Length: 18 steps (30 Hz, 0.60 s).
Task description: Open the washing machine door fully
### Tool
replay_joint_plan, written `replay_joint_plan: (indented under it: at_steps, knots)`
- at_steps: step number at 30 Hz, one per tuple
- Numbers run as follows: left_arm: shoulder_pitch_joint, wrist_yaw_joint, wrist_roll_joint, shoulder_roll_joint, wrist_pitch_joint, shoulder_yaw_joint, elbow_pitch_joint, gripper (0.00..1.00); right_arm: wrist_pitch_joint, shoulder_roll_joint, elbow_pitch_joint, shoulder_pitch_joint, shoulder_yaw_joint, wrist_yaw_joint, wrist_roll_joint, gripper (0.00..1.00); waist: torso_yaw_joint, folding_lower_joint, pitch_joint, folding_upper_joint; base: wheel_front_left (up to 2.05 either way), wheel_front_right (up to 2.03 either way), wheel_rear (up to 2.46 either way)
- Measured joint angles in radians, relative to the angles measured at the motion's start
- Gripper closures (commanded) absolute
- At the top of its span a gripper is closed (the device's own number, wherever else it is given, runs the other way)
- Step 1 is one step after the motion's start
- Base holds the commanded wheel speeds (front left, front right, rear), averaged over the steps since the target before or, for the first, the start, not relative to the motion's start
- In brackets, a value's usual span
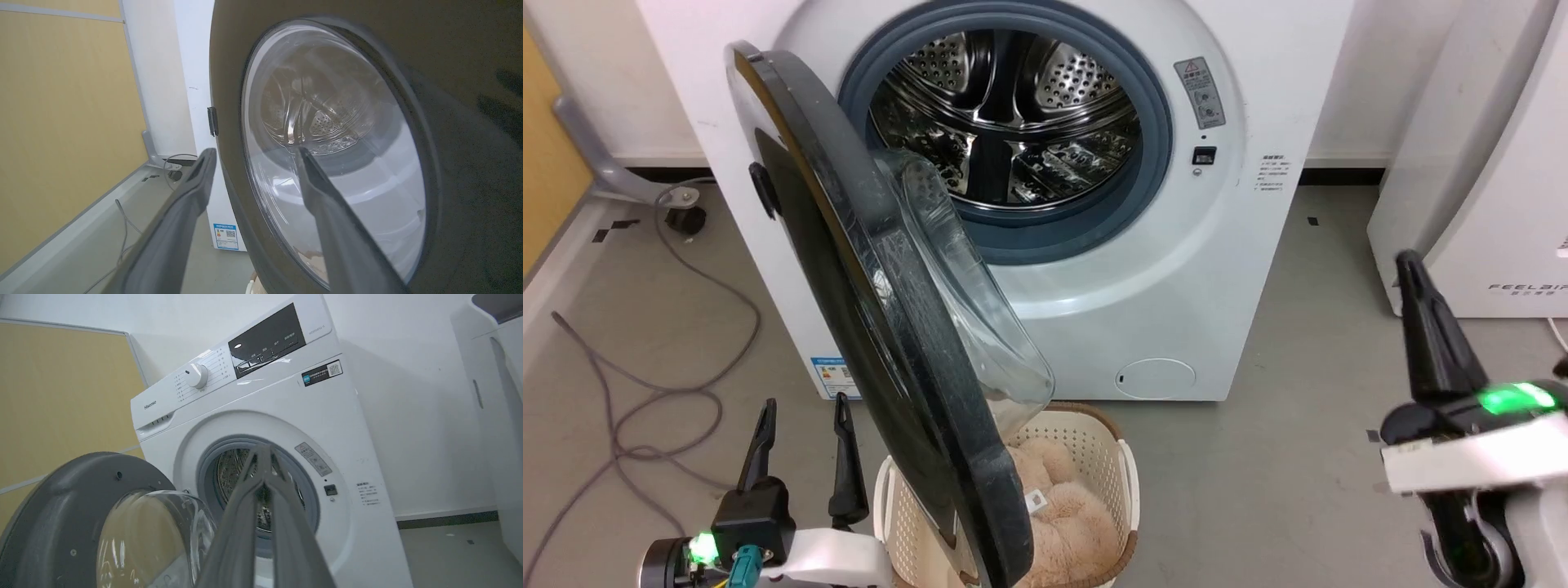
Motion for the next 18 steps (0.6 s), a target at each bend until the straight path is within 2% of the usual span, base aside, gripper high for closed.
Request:
replay_joint_plan:
  at_steps: [3, 7, 10, 18]
  knots:
    - [0.002, 0.000, 0.000, 0.000, 0.000, 0.001, -0.002, 0.00, 0.000, 0.050, -0.021, 0.053, -0.079, 0.000, -0.225, 1.00, -0.002, 0.0000, -0.002, 0.0000, 0.00, 0.00, 0.00]
    - [0.005, 0.001, 0.000, 0.000, 0.000, 0.003, -0.003, 0.00, 0.000, 0.113, -0.029, 0.125, -0.131, 0.000, -0.421, 1.00, -0.003, 0.0000, -0.002, 0.0000, 0.00, 0.00, 0.00]
    - [0.007, 0.001, 0.000, 0.000, 0.000, 0.003, -0.003, 0.00, 0.000, 0.141, -0.023, 0.166, -0.154, 0.000, -0.503, 1.00, -0.002, 0.0000, -0.002, 0.0000, 0.00, 0.00, 0.00]
    - [0.011, 0.001, 0.006, 0.000, 0.000, 0.004, -0.003, 0.00, 0.000, 0.197, 0.017, 0.251, -0.192, 0.000, -0.574, 1.00, 0.002, 0.0000, -0.002, 0.0000, 0.00, 0.00, 0.00]
